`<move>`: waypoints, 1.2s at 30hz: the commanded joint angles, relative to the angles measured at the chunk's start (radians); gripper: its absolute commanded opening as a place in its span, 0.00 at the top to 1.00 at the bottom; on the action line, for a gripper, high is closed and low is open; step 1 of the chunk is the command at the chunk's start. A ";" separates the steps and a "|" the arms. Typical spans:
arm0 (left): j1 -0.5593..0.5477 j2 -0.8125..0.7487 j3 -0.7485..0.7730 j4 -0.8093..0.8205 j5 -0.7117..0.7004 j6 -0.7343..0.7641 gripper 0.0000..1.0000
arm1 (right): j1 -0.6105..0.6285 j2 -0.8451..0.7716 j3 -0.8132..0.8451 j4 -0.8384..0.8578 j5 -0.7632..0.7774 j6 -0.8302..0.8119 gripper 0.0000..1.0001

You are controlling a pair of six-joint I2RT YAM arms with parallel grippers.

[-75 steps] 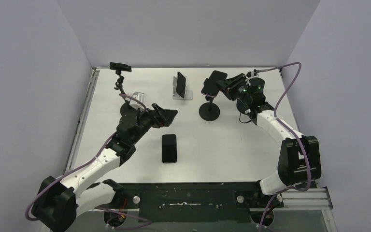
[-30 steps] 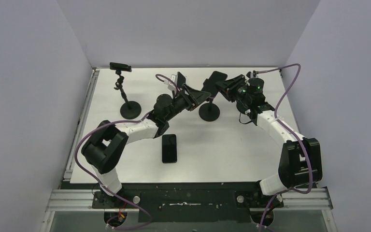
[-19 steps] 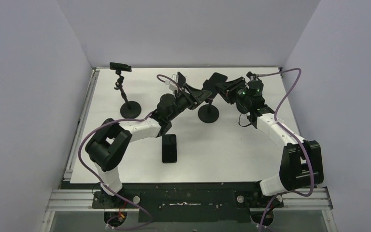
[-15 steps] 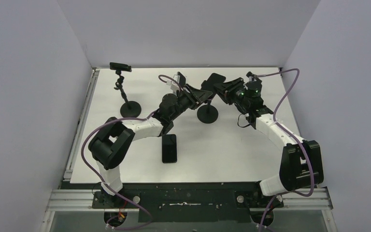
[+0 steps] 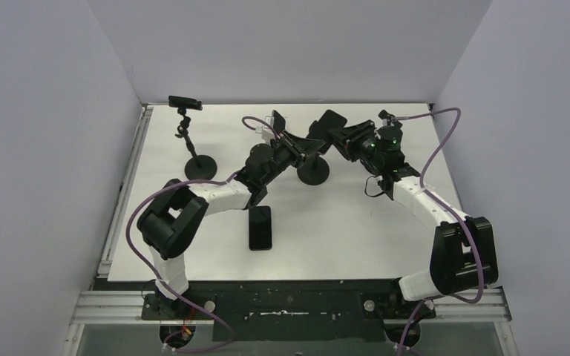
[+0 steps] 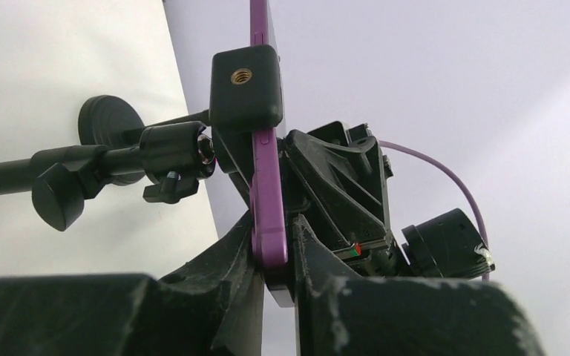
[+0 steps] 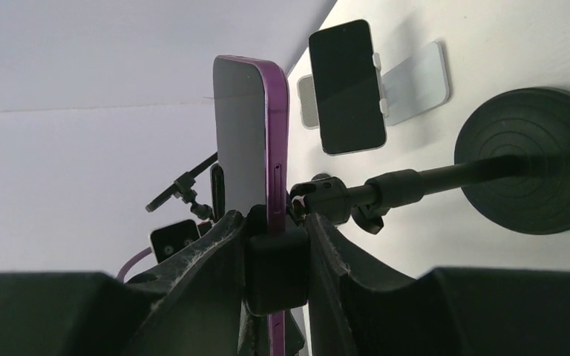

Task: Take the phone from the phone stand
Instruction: Move the phone stand with the phone to the center of the board.

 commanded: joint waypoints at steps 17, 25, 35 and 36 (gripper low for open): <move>0.037 -0.132 -0.009 0.061 0.248 0.072 1.00 | -0.044 -0.309 0.205 -0.565 0.024 -0.545 0.02; 0.130 -0.273 0.005 -0.175 0.628 0.154 1.00 | 0.075 -0.482 0.213 -0.681 0.295 -0.945 0.04; 0.142 -0.381 -0.056 -0.055 0.975 0.176 1.00 | 0.200 -0.472 0.283 -0.691 -0.035 -1.169 0.05; 0.138 -0.400 -0.067 -0.070 0.990 0.206 1.00 | 0.207 -0.460 0.297 -0.704 -0.045 -1.172 0.06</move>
